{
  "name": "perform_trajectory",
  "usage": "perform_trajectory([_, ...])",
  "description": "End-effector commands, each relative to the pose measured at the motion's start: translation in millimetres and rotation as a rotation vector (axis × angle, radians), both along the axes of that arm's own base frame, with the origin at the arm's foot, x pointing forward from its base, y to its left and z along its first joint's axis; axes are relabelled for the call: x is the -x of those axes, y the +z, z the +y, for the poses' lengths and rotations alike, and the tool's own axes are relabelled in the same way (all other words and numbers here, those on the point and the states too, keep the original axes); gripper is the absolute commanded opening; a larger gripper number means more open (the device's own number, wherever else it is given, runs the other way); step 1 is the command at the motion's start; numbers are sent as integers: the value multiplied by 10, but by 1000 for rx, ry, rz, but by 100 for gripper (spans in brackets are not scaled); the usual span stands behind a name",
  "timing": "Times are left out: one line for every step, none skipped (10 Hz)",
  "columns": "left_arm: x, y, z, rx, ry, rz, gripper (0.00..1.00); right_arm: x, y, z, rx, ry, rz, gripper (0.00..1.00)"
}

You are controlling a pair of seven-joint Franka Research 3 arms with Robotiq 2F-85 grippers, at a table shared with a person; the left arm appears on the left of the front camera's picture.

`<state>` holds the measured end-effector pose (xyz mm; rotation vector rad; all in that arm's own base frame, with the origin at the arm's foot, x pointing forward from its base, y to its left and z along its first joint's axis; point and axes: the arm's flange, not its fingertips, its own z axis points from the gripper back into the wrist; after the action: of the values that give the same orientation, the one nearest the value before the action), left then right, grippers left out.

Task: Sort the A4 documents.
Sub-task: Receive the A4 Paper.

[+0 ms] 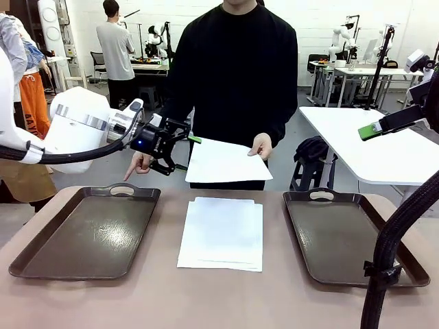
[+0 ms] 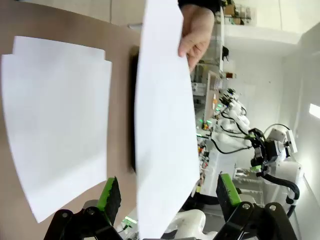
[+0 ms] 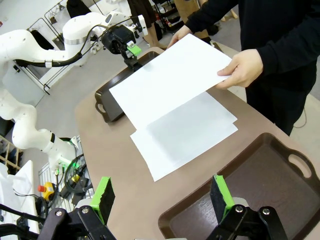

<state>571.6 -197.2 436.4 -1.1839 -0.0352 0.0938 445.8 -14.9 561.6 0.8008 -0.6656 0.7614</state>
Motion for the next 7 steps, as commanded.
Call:
perform_trajectory([-140, -20, -87, 87, -56, 13, 100, 2, -7, 2, -6, 3, 1, 100])
perform_trajectory([-189, -58, -118, 138, -63, 35, 100, 2, -7, 2, -6, 3, 1, 100])
perform_trajectory([-242, -88, -134, 175, -68, 54, 100, 2, -7, 2, -6, 3, 1, 100])
perform_trajectory([-294, -146, -128, 185, -64, 54, 100, 2, -7, 2, -6, 3, 1, 100])
perform_trajectory([-349, -217, -131, 194, -57, 66, 100, 2, -7, 2, -6, 3, 1, 100])
perform_trajectory([-376, -297, -118, 205, -46, 74, 100, 2, -7, 2, -6, 3, 1, 100])
perform_trajectory([-403, -371, -124, 204, -42, 81, 100, 2, -7, 2, -6, 3, 1, 100])
